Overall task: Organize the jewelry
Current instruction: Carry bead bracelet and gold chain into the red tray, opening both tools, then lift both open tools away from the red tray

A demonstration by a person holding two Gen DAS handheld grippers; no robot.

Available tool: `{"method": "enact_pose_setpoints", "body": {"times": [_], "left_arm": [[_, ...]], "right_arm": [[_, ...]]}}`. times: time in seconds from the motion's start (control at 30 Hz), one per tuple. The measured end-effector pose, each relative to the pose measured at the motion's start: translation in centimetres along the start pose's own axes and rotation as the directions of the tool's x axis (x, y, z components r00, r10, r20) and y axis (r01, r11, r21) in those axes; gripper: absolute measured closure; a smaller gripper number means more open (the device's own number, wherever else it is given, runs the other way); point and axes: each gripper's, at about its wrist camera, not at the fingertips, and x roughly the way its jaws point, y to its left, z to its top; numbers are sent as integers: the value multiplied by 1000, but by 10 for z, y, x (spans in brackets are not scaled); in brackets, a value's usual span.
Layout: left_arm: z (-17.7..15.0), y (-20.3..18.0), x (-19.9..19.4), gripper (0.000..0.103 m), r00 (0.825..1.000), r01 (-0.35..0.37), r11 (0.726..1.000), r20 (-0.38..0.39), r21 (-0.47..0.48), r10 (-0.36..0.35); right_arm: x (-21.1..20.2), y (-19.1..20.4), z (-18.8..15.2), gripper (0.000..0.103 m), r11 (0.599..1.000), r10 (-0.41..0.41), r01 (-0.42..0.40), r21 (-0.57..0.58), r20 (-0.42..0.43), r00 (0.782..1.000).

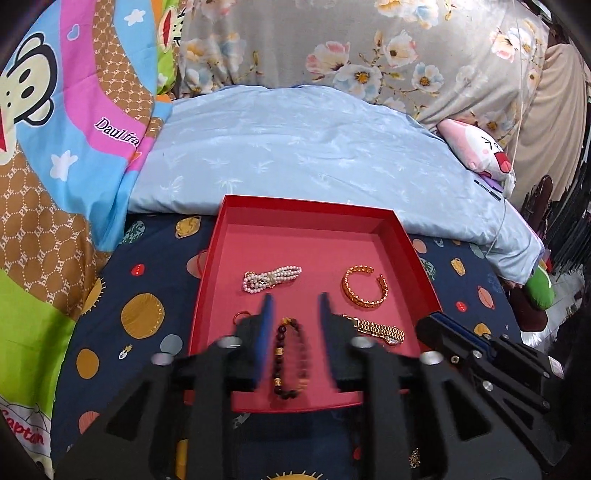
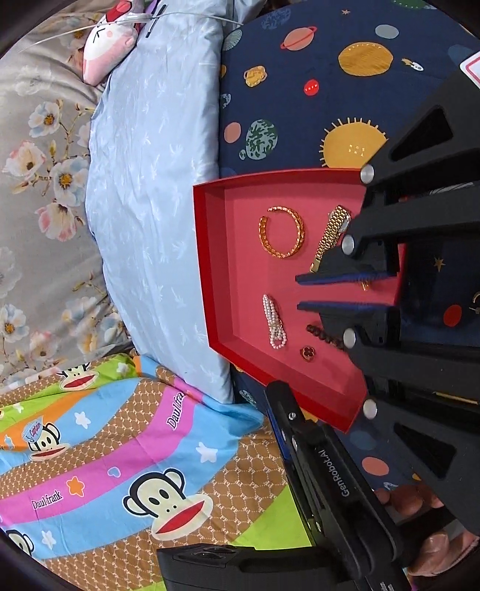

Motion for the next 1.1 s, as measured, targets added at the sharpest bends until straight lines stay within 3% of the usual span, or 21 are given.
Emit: {"method": "enact_pose_setpoints", "body": {"times": [0.03,0.13,0.33,0.67,1.1], "left_arm": [[0,1,-2,54,1000,-8,1000,9,-6,8],[0,2,-11,48,999,-32,999,43,-4,32],[-11,7,-29,48,999,-31,999,44,-17,32],[-80,5,-53,47,999,-27,999,-39,-21,26],[-160,20,-70,44,989,-56,998,-142,-36,50]], "right_arm": [[-2,-1,0,79,1000,-1,1,5,8,1000],[-13,-3,-2,74,1000,-3,3,18,28,1000],[-41,-9,-18,73,999,4,-6,51,37,999],[-81,-23,-85,73,994,-39,43,99,-34,999],[-89,-16,-148,73,994,-77,86,64,-134,988]]}}
